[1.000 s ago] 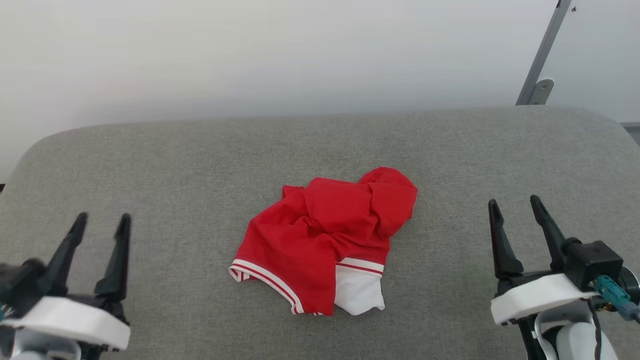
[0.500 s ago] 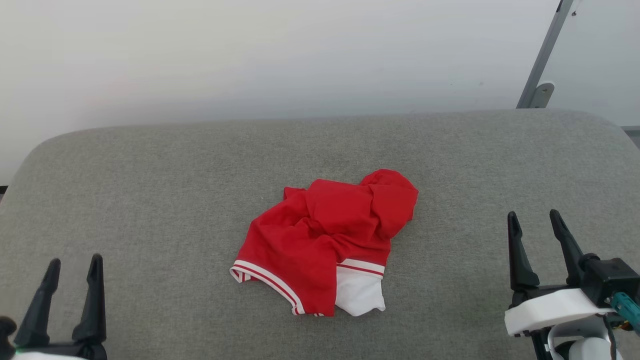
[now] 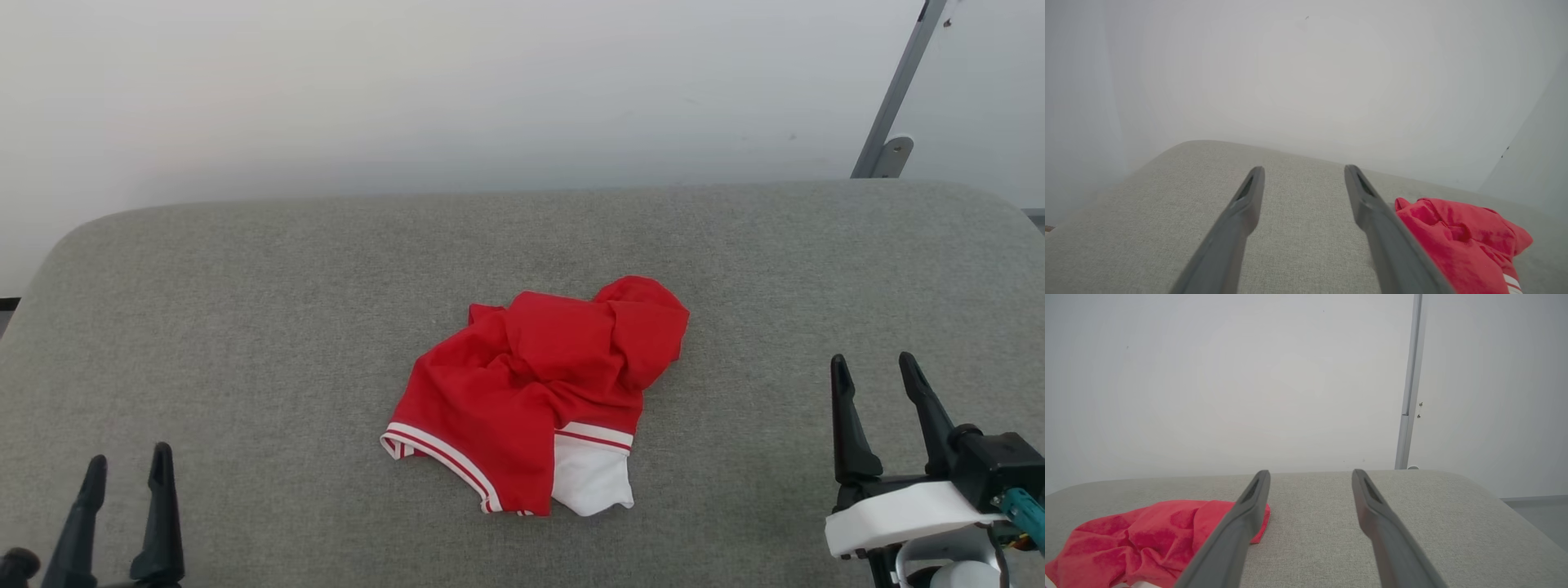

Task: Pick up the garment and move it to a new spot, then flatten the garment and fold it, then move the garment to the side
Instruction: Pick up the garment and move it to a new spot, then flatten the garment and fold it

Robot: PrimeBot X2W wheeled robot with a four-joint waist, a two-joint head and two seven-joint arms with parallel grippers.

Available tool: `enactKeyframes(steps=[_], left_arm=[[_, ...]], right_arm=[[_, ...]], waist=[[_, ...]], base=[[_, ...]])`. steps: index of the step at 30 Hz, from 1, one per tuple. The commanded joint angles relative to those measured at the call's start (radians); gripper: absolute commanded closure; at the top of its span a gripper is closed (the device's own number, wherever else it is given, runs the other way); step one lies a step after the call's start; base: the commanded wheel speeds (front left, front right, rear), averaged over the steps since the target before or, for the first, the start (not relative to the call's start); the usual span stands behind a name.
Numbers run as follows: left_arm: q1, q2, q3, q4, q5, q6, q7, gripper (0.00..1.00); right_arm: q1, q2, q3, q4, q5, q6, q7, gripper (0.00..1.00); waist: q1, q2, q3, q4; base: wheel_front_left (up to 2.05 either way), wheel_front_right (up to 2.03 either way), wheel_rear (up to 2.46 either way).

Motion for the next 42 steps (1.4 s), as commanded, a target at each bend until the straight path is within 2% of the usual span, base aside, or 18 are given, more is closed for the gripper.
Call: enactKeyframes(steps=[1,4,10,21,29,33,36,42], left_arm=[[0.000,-0.008,0.005,0.002,0.014,-0.003,-0.005,0.00],[-0.002,-0.028,0.004,0.005,0.018,-0.008,-0.005,0.00],[0.005,-0.013,-0.035,0.003,0.022,-0.008,-0.005,0.00],[0.000,-0.010,-0.042,0.008,0.041,-0.008,-0.005,0.00],[-0.013,-0.006,-0.052,0.009,0.042,-0.008,-0.005,0.00],[-0.012,-0.004,-0.054,0.002,0.034,-0.008,-0.005,0.00],[-0.013,0.004,-0.064,0.004,0.026,-0.008,-0.005,0.00],[-0.031,0.012,-0.080,0.013,0.024,-0.008,-0.005,0.00]], right_arm=[[0.006,0.000,0.001,-0.004,0.005,-0.001,-0.004,0.00],[0.004,0.000,0.004,-0.005,0.004,-0.001,-0.004,0.00],[0.011,0.000,0.010,-0.004,0.005,-0.001,-0.005,0.00],[0.024,0.000,0.027,-0.001,0.012,-0.001,-0.006,0.00],[0.028,0.001,0.110,0.010,0.015,-0.001,0.047,0.00],[0.014,-0.012,0.204,0.025,0.026,-0.001,0.119,0.00],[-0.013,-0.051,0.301,0.057,0.062,-0.001,0.224,0.00],[-0.071,-0.113,0.409,0.114,0.099,-0.001,0.417,0.00]], waist=[[0.0000,0.0000,0.000,0.001],[0.0000,0.0000,0.001,0.001],[0.0000,0.0000,-0.001,0.003],[0.0000,0.0000,-0.006,0.001],[0.0000,0.0000,-0.009,0.016],[0.0000,0.0000,-0.005,0.043],[0.0000,0.0000,0.003,0.084],[0.0000,0.0000,0.030,0.156]], base=[[0.00,0.00,0.00],[0.00,0.00,0.00],[0.00,0.00,0.00],[0.00,0.00,0.00],[0.00,0.00,0.00],[0.00,0.00,0.00],[0.00,0.00,0.00],[0.00,0.00,0.00]])
